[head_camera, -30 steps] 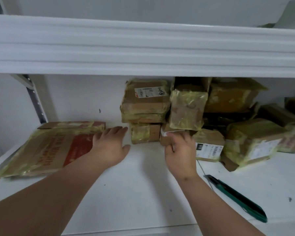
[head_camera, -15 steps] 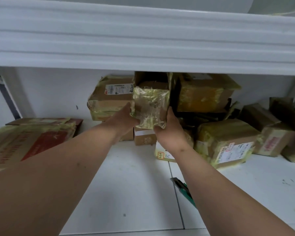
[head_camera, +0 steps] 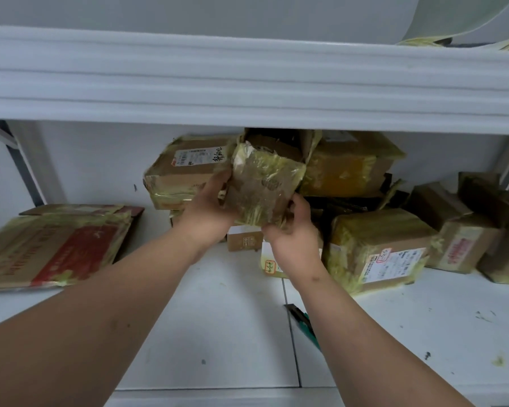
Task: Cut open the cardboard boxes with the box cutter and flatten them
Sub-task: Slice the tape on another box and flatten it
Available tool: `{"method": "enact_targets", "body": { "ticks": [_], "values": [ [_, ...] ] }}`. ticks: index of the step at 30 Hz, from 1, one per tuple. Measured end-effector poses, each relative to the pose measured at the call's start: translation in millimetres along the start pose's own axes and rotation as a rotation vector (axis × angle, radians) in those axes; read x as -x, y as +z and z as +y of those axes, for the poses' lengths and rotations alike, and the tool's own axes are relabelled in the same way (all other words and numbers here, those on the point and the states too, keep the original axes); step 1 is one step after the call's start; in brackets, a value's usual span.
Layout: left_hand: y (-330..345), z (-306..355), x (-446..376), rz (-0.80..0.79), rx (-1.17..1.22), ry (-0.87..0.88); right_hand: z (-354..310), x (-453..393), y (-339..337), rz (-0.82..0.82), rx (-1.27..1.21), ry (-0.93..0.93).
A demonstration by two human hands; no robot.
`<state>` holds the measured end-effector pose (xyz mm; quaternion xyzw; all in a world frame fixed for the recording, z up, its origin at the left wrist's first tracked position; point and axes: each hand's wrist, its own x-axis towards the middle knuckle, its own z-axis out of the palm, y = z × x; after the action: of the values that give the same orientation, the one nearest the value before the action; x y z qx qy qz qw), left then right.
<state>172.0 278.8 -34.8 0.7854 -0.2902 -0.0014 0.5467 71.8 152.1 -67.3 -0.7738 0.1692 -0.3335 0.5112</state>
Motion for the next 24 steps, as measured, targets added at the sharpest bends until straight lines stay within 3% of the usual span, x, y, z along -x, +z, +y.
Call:
{"method": "enact_targets", "body": {
  "ticks": [4,11,17,24],
  "values": [
    [-16,4,24,0.022,-0.044,0.081,-5,29,4,0.020,-0.113,-0.031],
    [-42,12,83,-0.119,0.029,0.235,-24,83,12,0.053,-0.360,-0.019],
    [-69,4,125,-0.154,-0.213,0.419,-38,134,21,0.054,-0.502,0.054],
    [-90,-3,187,-0.235,-0.515,0.424,-29,186,30,-0.052,-0.555,0.328]
  ]
}}
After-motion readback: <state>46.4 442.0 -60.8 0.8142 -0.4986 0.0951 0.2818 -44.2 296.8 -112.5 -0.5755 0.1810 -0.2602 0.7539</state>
